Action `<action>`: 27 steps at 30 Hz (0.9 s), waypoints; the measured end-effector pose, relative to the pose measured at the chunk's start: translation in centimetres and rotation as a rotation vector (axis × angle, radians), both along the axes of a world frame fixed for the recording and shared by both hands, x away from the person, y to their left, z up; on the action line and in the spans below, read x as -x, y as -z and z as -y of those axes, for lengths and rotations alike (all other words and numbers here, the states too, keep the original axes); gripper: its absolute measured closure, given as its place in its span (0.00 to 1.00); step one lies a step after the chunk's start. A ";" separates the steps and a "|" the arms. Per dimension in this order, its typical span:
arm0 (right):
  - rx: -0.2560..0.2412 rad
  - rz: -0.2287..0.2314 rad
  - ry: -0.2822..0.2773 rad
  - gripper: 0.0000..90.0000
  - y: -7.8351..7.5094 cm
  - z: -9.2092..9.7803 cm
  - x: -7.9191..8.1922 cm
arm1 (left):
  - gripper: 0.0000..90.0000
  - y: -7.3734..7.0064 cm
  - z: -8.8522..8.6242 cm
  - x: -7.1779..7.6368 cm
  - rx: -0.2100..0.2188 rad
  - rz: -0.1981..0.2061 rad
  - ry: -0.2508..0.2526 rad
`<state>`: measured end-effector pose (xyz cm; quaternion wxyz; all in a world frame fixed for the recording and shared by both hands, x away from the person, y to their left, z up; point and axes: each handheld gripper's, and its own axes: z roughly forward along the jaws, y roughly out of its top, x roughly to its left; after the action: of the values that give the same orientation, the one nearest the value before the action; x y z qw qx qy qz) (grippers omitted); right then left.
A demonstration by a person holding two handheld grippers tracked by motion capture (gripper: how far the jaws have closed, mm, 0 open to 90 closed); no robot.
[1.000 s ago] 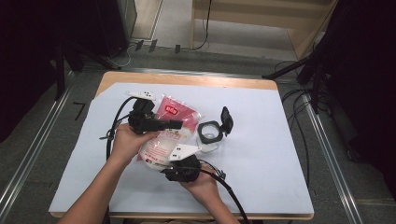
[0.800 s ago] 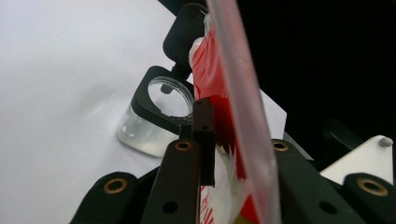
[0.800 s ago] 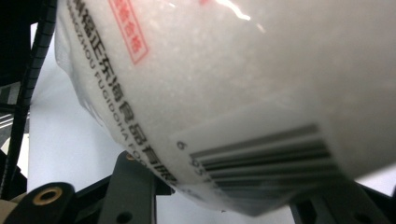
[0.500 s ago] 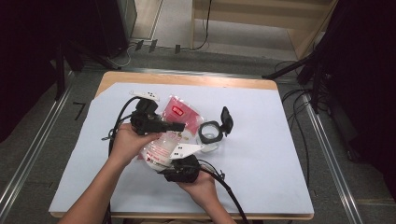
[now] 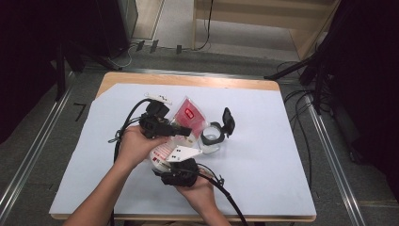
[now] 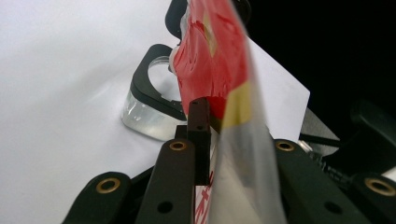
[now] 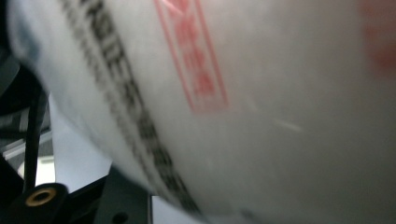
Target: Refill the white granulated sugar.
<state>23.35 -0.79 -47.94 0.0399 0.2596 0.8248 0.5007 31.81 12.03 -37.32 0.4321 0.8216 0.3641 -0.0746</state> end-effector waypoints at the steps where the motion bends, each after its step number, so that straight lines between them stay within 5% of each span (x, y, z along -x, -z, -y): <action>1: -0.009 -0.015 0.012 0.61 0.0 0.0 0.0 | 0.89 0.0 0.0 0.0 -0.010 -0.006 -0.006; 4: -0.011 -0.045 0.024 0.62 -0.1 0.0 -0.1 | 0.87 0.1 0.2 -0.2 -0.010 -0.026 -0.002; 8: -0.063 -0.089 0.032 0.64 0.2 0.4 -0.3 | 0.74 -0.2 -0.1 -0.1 0.078 -0.058 -0.004; 11: -0.095 -0.106 0.059 0.65 0.4 0.9 -0.4 | 0.78 -0.6 -0.3 0.1 0.035 -0.025 -0.013; 16: -0.121 -0.125 0.028 0.65 0.6 0.9 -0.3 | 0.83 -1.0 -0.3 0.5 -0.013 -0.016 0.001; 21: -0.065 -0.067 0.008 0.67 0.0 0.1 0.1 | 0.88 -1.1 0.3 0.7 -0.006 0.004 0.009; 27: -0.059 -0.056 0.023 0.63 -0.5 0.1 0.0 | 0.89 -1.4 0.8 0.1 -0.004 -0.037 -0.011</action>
<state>23.37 -0.92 -47.47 0.0146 0.2840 0.8073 0.5170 31.68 11.25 -35.95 0.4240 0.8190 0.3767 -0.0869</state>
